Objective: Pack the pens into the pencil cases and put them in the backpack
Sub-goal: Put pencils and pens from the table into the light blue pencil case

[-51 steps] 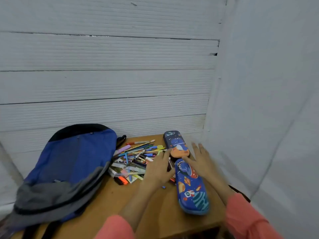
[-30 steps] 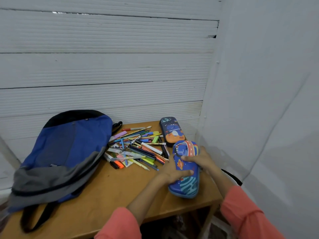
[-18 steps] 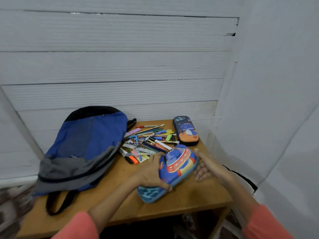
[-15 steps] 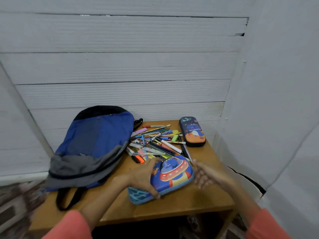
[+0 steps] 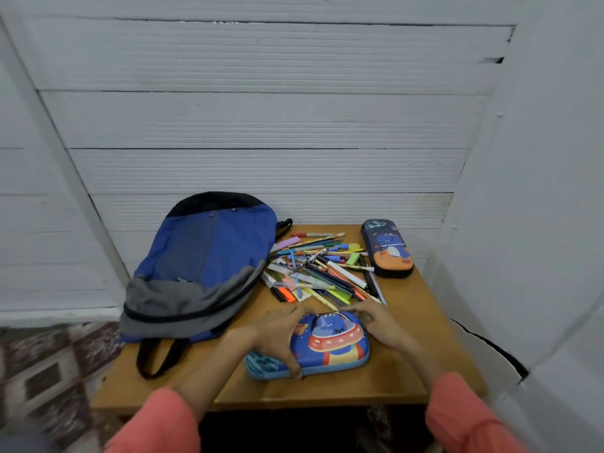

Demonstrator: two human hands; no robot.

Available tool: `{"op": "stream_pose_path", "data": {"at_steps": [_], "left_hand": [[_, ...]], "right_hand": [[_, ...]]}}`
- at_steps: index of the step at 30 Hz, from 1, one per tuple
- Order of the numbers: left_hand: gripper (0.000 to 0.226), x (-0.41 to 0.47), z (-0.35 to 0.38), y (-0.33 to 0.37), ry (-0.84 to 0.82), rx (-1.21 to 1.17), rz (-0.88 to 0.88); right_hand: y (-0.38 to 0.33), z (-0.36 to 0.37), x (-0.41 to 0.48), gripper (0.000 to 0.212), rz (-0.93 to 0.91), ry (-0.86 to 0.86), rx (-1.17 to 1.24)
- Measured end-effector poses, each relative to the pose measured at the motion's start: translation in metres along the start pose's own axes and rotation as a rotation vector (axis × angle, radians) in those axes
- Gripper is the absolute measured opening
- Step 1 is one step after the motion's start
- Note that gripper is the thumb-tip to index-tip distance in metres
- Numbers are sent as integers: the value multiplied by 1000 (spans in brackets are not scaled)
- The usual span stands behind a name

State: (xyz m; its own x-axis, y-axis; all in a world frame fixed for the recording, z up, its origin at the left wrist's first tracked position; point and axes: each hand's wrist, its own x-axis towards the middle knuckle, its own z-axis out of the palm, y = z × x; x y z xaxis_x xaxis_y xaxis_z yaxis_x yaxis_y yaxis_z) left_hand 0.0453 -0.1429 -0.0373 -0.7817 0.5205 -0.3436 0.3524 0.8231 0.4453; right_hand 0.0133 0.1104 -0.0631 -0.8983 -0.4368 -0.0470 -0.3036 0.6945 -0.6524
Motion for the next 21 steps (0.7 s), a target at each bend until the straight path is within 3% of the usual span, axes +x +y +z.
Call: {"op": "stream_pose_path", "data": {"at_steps": [6,12,16,21], "left_hand": [[105,0,0,-2,15,21,47],[104,1,1,-2,23,41,59],[103,2,-1,-2,-11,24,44],[102,5,-4,-2,-58,-6,33]], "right_hand": [[10,-1,3,42,-75,-36,-159],[18,-4,4,13,-47,94,-163],[14,-10,-4,11,-38,47,-358],[14,-22,-19,8,43,-62,-373]]}}
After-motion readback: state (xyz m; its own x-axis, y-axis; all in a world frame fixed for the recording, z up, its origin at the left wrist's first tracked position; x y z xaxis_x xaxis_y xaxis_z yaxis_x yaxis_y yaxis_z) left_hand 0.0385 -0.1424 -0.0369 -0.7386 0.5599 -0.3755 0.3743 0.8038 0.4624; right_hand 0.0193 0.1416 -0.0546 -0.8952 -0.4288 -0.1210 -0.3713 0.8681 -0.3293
